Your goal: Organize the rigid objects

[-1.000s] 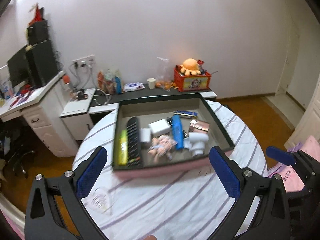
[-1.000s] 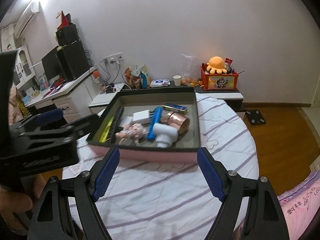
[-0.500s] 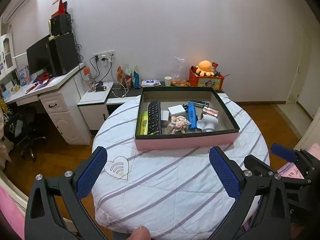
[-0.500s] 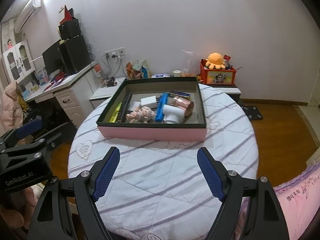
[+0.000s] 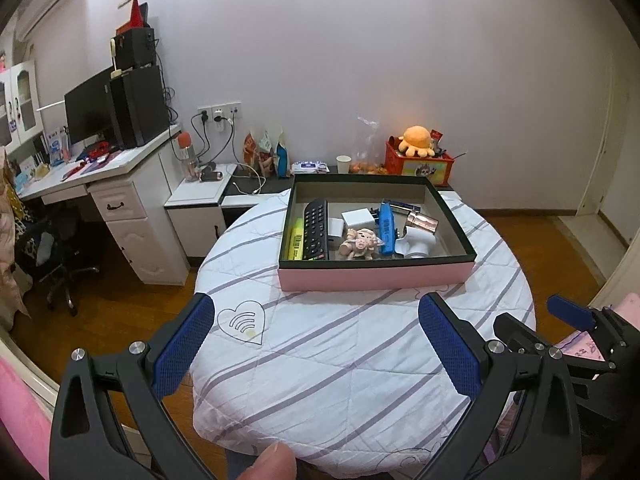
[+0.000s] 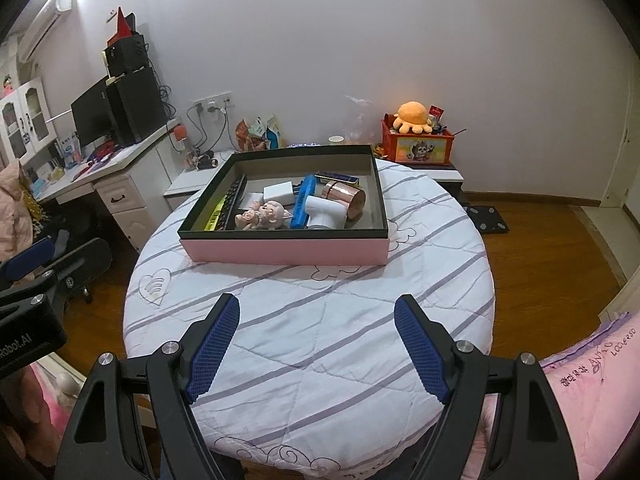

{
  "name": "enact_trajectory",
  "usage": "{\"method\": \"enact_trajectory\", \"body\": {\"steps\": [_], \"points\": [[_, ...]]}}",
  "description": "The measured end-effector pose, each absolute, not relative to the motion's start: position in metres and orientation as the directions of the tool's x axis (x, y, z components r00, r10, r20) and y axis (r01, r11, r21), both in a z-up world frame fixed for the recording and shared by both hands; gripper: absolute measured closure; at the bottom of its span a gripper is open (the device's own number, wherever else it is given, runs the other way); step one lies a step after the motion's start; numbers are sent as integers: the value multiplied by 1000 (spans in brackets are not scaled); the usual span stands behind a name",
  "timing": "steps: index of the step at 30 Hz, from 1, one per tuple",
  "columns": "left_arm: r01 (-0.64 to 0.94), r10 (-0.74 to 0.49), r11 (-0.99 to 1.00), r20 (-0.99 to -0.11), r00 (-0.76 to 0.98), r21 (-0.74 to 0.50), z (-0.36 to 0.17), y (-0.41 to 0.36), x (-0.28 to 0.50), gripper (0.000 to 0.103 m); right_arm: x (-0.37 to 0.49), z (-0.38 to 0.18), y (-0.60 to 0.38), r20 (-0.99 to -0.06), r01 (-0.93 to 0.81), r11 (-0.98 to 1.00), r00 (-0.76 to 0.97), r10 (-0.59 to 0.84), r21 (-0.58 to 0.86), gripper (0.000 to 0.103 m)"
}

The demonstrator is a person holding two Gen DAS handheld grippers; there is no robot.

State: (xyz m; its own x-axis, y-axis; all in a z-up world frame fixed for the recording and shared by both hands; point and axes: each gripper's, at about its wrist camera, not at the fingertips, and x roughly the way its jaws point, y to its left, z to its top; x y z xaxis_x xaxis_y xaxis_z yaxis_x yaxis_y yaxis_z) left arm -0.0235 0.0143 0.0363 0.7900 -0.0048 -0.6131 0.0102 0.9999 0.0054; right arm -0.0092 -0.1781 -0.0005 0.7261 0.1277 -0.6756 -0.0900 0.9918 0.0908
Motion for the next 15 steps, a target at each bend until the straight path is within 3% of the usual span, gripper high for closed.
{"method": "enact_trajectory", "body": {"steps": [15], "points": [[5, 10, 1000, -615, 789, 22, 41, 11, -26, 0, -11, 3, -180, -664, -96, 990, 735, 139, 101, 22]]}}
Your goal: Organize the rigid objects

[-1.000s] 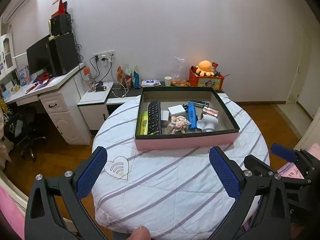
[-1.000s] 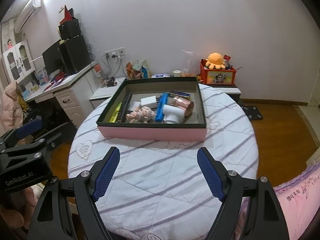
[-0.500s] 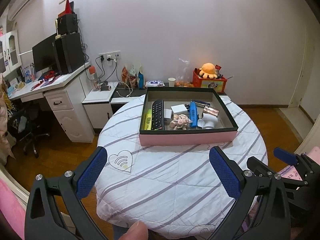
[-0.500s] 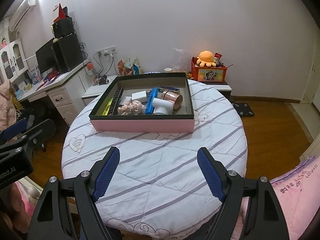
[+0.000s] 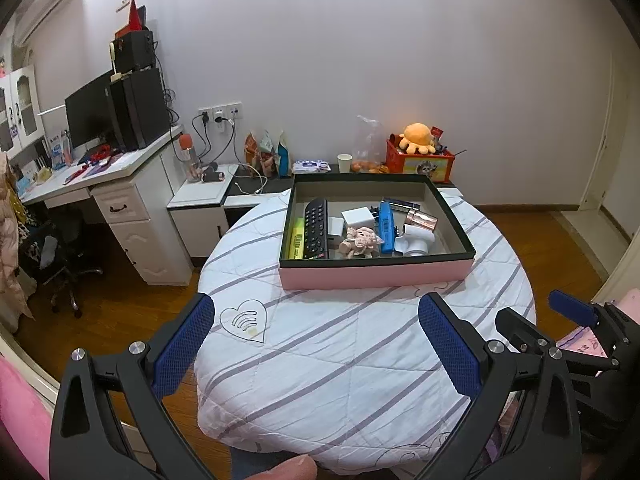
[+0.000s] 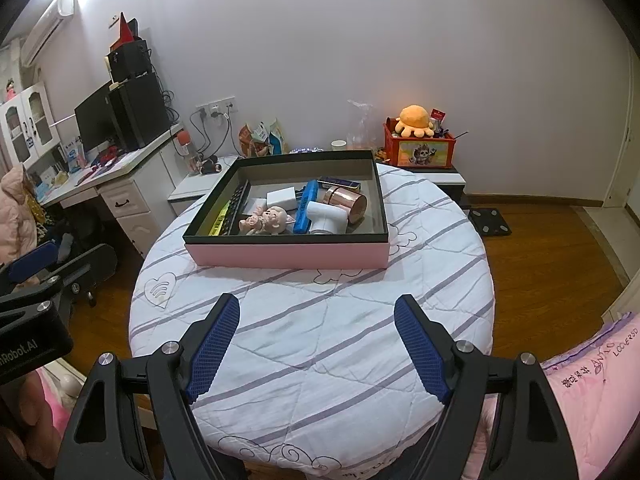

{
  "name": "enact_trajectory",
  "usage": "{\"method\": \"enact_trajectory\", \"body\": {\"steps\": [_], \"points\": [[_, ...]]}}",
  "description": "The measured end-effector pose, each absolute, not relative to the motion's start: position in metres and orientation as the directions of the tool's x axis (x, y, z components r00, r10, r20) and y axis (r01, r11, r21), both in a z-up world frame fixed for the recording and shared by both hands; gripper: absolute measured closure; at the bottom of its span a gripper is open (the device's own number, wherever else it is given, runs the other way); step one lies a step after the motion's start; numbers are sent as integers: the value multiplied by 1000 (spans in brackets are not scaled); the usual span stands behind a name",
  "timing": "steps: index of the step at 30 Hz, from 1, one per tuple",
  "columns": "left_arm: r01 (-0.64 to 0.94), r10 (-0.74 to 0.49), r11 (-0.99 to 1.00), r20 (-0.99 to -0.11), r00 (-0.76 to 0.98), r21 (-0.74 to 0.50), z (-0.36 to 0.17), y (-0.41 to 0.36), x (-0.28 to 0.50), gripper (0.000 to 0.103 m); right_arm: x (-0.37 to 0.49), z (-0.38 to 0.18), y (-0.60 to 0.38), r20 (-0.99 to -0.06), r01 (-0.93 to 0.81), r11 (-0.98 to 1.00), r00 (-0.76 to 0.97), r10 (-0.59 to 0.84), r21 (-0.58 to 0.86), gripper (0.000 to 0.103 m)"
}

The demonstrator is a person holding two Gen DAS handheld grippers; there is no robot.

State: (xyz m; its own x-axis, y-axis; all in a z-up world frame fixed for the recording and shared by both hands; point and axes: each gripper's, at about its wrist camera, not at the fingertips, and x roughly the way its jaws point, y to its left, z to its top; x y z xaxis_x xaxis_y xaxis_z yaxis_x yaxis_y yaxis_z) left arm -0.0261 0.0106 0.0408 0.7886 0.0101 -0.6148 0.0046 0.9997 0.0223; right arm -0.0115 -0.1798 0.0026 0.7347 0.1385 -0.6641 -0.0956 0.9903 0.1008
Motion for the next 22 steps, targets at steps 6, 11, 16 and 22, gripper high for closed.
{"method": "enact_trajectory", "body": {"steps": [6, 11, 16, 22], "points": [[0, 14, 1000, -615, 789, 22, 42, 14, -27, 0, -11, 2, -181, -667, -91, 991, 733, 136, 102, 22], [2, 13, 1000, -614, 789, 24, 43, 14, -27, 0, -10, 3, -182, -666, -92, 990, 733, 138, 104, 22], [4, 10, 1000, -616, 788, 21, 43, 14, -27, 0, -7, 3, -181, -668, -97, 990, 730, 142, 104, 22], [21, -9, 1000, -617, 787, 13, 42, 12, -24, 0, -7, 3, -181, -668, -96, 990, 731, 142, 106, 22]]}}
